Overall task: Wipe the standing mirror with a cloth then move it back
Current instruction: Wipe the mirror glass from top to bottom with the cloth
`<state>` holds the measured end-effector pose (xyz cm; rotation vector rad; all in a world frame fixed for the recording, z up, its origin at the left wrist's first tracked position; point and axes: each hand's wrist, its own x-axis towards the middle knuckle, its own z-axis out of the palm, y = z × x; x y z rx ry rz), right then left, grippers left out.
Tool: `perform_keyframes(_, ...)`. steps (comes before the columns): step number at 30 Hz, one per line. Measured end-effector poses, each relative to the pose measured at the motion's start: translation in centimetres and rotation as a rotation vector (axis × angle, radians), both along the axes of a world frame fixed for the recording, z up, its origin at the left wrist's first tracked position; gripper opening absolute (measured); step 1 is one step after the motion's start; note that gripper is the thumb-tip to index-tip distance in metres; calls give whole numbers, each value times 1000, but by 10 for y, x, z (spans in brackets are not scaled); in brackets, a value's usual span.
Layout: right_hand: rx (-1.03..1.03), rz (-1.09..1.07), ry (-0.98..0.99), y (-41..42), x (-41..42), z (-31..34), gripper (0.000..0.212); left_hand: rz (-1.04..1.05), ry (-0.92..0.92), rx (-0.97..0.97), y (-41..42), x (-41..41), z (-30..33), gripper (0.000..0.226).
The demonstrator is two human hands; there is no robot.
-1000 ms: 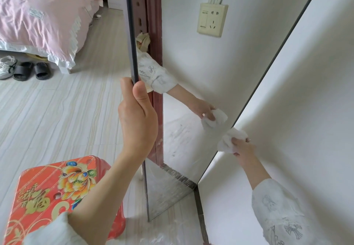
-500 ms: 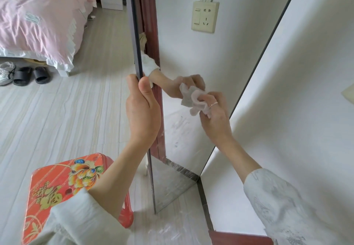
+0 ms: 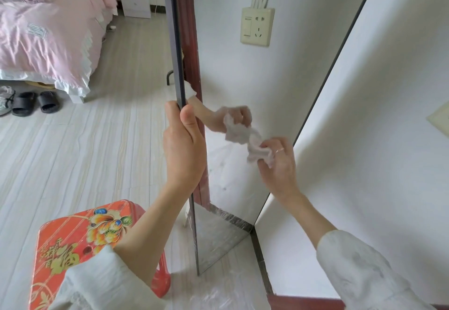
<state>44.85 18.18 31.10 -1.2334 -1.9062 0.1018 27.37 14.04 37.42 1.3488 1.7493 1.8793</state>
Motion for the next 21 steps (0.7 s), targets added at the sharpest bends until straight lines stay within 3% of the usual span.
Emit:
perform_keyframes(3,139,50,172,14,-22,30,30,14,-8,3,0,0,1,27)
perform_keyframes(6,213,185,158,4,-54,19,23,20,-21,5,-1,1,2,28)
perform_keyframes(8,243,268,55,-7,-64,-7,14,1,-38,0,-1,-2,2,26)
perform_keyframes(10,223,336,-112,-15,-62,-34,19,-25,-41,-15,0,-4,2,24)
perform_keyframes(15,14,442,-465,-29,-33,-55,24,-67,-44,-10,-3,-7,-1,25)
perform_keyframes(17,8,408,-399,-31,-24,-38,23,-75,-35,2,-5,-5,1,26)
perform_keyframes(20,169,320,-144,-24,-29,3,11,-111,-8,2,-8,-8,2,28)
perform_keyframes(21,224,296,-68,-21,-35,18,20,-135,-5,-4,-9,-10,3,27)
